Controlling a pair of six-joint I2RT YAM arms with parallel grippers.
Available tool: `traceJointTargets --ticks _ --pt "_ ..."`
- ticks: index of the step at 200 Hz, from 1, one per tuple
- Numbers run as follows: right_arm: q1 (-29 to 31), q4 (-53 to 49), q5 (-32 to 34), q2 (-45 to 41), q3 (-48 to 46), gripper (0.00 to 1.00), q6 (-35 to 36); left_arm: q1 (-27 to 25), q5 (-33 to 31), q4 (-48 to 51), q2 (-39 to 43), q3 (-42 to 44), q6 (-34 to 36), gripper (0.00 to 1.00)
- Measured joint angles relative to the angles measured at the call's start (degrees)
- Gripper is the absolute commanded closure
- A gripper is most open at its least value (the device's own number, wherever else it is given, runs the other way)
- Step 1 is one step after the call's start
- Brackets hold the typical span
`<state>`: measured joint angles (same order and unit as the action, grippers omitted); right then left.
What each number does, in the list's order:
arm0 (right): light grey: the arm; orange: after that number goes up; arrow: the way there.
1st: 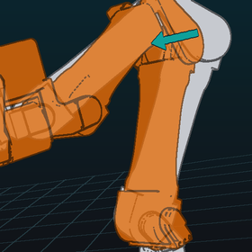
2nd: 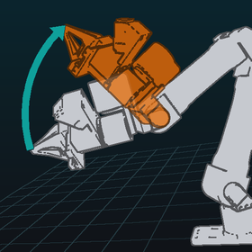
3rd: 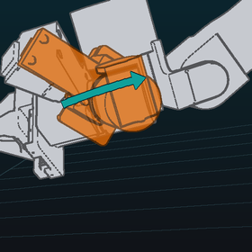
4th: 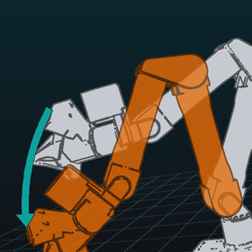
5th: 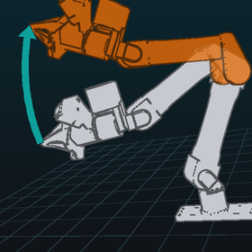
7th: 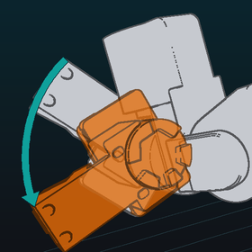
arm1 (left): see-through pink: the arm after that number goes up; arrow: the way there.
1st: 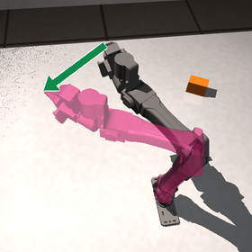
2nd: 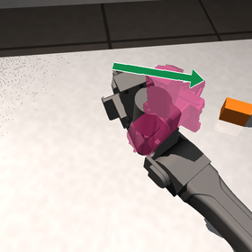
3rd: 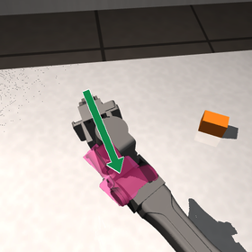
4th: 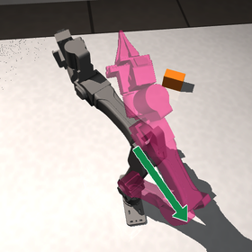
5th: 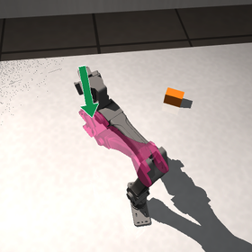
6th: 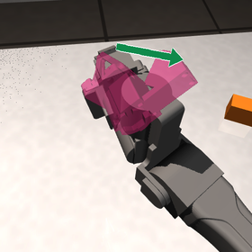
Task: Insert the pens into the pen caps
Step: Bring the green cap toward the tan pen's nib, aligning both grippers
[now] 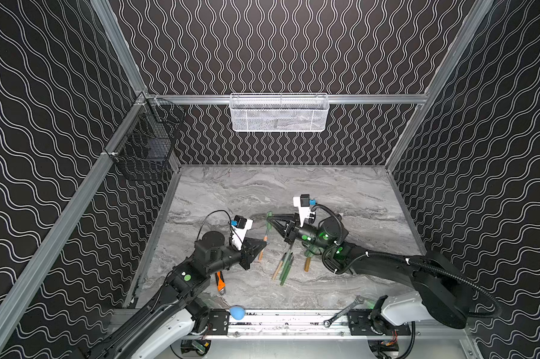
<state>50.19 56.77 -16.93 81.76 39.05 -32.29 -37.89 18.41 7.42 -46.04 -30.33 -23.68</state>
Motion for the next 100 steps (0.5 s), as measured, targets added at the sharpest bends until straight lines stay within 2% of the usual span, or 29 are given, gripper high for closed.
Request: traceJointTargets --ticks 100 --pt "-0.52 -1.66 5.68 -2.78 1.01 0.98 3.02 0.02 1.57 -1.42 -0.15 0.09 -0.13 1.0"
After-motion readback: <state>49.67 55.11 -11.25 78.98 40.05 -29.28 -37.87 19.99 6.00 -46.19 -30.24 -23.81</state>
